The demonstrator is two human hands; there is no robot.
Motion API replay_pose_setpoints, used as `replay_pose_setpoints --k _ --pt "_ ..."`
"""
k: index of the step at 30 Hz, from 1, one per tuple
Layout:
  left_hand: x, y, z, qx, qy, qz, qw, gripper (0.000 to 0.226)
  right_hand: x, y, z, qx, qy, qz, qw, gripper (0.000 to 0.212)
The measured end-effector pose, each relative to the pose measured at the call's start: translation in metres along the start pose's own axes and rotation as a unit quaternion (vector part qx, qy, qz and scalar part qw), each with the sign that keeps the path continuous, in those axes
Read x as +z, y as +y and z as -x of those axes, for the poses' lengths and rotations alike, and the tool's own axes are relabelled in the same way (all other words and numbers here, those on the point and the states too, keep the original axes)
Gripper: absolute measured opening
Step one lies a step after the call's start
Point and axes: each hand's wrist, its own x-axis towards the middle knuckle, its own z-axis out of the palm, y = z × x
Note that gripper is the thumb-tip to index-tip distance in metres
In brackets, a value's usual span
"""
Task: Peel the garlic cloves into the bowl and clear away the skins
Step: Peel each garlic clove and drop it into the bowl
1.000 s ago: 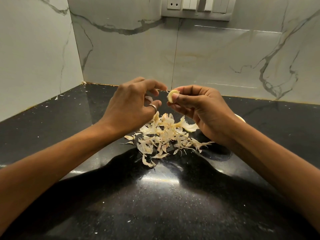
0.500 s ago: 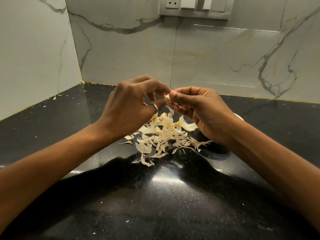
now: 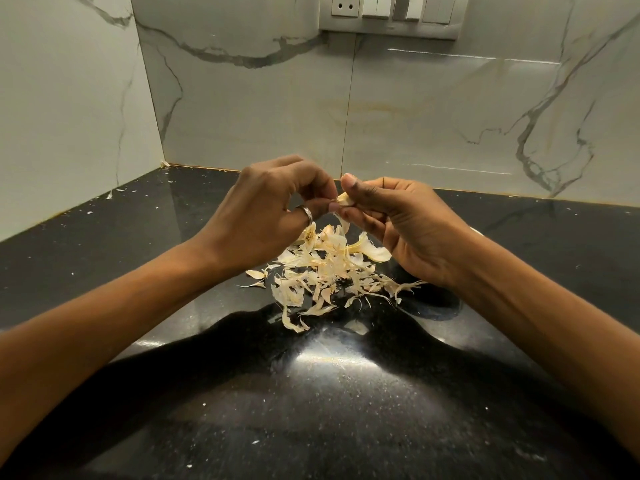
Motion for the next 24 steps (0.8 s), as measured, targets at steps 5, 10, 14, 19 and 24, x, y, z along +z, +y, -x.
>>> replay_pose_setpoints --k 5,10,14,19,24 --pt "0.0017 -0.0026 0.0025 0.015 -0.019 -0.025 0.999 0.008 0.0001 -0.0005 -0.0002 -0.007 -0.003 0.002 1.000 0.009" --pt "0.0037 -0.0062 0.0047 0.016 -0.028 -0.054 0.998 0.014 0.0003 0.0017 -0.0013 -0.001 -0.010 -0.003 1.000 0.018" --pt "0.0027 -0.0058 0.0049 0.015 -0.032 -0.068 0.997 0.019 0.0010 0.0014 -0.0003 0.003 -0.005 -0.006 1.000 0.015" --pt "0.0013 -0.0044 0.0049 0.014 -0.032 -0.082 0.996 0.019 -0.0021 -0.0019 0.0013 0.034 -0.029 0.048 0.998 0.021" --pt "-0.0007 -0.0034 0.0045 0.018 -0.031 -0.088 0.995 0.021 -0.0053 -0.0032 -0.0003 0.031 -0.037 0.086 0.995 0.026"
